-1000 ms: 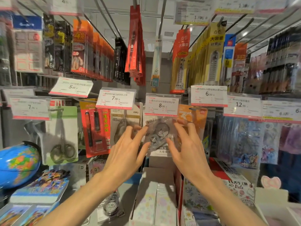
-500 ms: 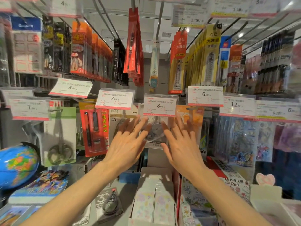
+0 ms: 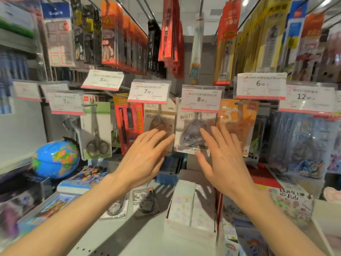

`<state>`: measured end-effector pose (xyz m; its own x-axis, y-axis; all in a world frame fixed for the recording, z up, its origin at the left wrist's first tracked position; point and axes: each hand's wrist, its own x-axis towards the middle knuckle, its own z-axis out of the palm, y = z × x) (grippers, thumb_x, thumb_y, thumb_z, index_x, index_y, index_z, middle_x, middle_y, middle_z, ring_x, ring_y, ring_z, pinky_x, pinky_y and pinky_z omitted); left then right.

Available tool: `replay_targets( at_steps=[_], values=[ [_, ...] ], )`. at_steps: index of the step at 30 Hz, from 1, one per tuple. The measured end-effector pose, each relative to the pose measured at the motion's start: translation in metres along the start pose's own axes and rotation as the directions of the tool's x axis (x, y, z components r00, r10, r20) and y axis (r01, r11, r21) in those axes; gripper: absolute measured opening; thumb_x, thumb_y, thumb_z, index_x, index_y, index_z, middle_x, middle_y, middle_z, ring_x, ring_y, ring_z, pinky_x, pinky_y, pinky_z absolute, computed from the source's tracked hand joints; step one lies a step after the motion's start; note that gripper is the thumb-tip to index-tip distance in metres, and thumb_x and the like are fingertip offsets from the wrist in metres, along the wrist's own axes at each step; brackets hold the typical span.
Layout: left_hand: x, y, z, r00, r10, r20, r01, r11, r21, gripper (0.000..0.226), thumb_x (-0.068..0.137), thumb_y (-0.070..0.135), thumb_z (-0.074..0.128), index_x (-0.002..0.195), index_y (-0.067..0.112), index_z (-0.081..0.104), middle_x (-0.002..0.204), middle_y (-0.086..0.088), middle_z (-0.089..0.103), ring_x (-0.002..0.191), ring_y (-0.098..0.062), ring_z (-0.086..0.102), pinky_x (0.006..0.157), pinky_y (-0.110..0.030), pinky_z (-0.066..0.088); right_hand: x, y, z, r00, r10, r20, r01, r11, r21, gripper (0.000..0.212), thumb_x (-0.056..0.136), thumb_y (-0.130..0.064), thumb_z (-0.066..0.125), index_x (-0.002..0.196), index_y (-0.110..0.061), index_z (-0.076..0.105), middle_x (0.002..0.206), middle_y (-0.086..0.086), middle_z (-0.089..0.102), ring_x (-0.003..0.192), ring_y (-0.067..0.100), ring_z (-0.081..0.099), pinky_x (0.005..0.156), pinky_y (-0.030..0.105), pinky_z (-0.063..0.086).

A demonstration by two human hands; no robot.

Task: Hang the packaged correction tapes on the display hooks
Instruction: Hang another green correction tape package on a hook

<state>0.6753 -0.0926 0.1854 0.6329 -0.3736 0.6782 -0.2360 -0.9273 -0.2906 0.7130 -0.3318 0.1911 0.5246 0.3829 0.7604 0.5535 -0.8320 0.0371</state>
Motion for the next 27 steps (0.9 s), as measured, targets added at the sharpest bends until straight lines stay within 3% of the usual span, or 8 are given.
replay_targets(
  at_steps=[4,7,11,16,19,21,24,27],
  values=[
    [-0.037,-0.017,0.005,0.996,-0.078,0.035,0.082,0.985,-0.152,0.05,0.098,0.029,0.04,0.147,0.017,0.043,0.149,-0.006,0.046,0.132,-0.026,0.047,0.104,-0.042,0.046,-0.016,-0.016,0.013,0.997,-0.037,0.07,0.03,0.994,0.101,0.062,0.099,-0.041,0.048,0.153,-0.014,0.037,0.163,0.011,0.028,0.152,0.03,0.023,0.122,0.044,0.016],
    [-0.063,-0.039,0.018,0.977,-0.186,0.106,0.205,0.958,-0.199,0.046,0.099,0.034,0.043,0.143,0.022,0.046,0.137,0.002,0.049,0.115,-0.021,0.057,0.088,-0.039,0.053,-0.028,-0.032,0.024,0.988,-0.028,0.154,0.002,0.987,0.163,0.061,0.098,-0.039,0.056,0.152,-0.016,0.039,0.161,0.007,0.033,0.148,0.028,0.032,0.118,0.044,0.031],
    [-0.099,-0.074,0.042,0.897,-0.291,0.332,0.355,0.922,-0.152,0.042,0.099,0.039,0.045,0.14,0.028,0.044,0.127,0.003,0.051,0.092,-0.024,0.066,0.074,-0.042,0.053,-0.033,-0.063,0.047,0.954,0.023,0.3,-0.085,0.977,0.196,0.053,0.097,-0.042,0.055,0.145,-0.02,0.047,0.143,-0.003,0.051,0.128,0.021,0.052,0.102,0.035,0.045],
    [-0.139,-0.119,0.065,0.866,-0.179,0.466,0.257,0.961,-0.107,0.042,0.093,0.04,0.049,0.13,0.022,0.056,0.116,-0.002,0.063,0.109,-0.028,0.06,0.085,-0.041,0.046,-0.02,-0.115,0.1,0.821,0.116,0.559,-0.268,0.943,0.198,0.036,0.098,-0.04,0.052,0.132,-0.028,0.058,0.125,-0.011,0.064,0.103,0.013,0.065,0.091,0.03,0.048],
    [-0.149,-0.137,0.081,0.847,-0.061,0.528,0.149,0.981,-0.125,0.042,0.088,0.048,0.048,0.118,0.022,0.063,0.113,-0.003,0.068,0.111,-0.028,0.058,0.091,-0.039,0.043,-0.011,-0.146,0.139,0.727,0.135,0.673,-0.383,0.893,0.235,0.023,0.097,-0.027,0.05,0.11,-0.024,0.07,0.105,-0.004,0.073,0.093,0.018,0.067,0.073,0.025,0.042],
    [-0.149,-0.141,0.092,0.801,-0.007,0.599,0.113,0.984,-0.14,0.046,0.087,0.053,0.053,0.12,0.022,0.062,0.116,-0.005,0.067,0.117,-0.027,0.052,0.099,-0.038,0.038,-0.009,-0.165,0.163,0.677,0.154,0.72,-0.458,0.854,0.248,0.024,0.095,-0.018,0.048,0.098,-0.017,0.072,0.095,0.002,0.075,0.089,0.021,0.066,0.073,0.028,0.044],
    [-0.147,-0.145,0.111,0.73,0.041,0.683,0.08,0.986,-0.144,0.062,0.083,0.065,0.056,0.126,0.02,0.059,0.116,-0.01,0.067,0.125,-0.027,0.046,0.114,-0.038,0.025,-0.014,-0.184,0.206,0.616,0.218,0.757,-0.608,0.742,0.281,0.026,0.09,-0.017,0.05,0.097,-0.018,0.074,0.094,-0.004,0.072,0.091,0.016,0.066,0.081,0.022,0.051],
    [-0.146,-0.147,0.126,0.698,0.083,0.712,0.065,0.982,-0.178,0.075,0.079,0.076,0.05,0.123,0.016,0.061,0.106,-0.01,0.071,0.127,-0.025,0.048,0.125,-0.046,0.004,-0.024,-0.185,0.242,0.552,0.268,0.79,-0.739,0.595,0.315,0.022,0.08,-0.025,0.048,0.083,-0.031,0.069,0.075,-0.015,0.054,0.076,0.012,0.052,0.067,0.017,0.04]
  ],
)
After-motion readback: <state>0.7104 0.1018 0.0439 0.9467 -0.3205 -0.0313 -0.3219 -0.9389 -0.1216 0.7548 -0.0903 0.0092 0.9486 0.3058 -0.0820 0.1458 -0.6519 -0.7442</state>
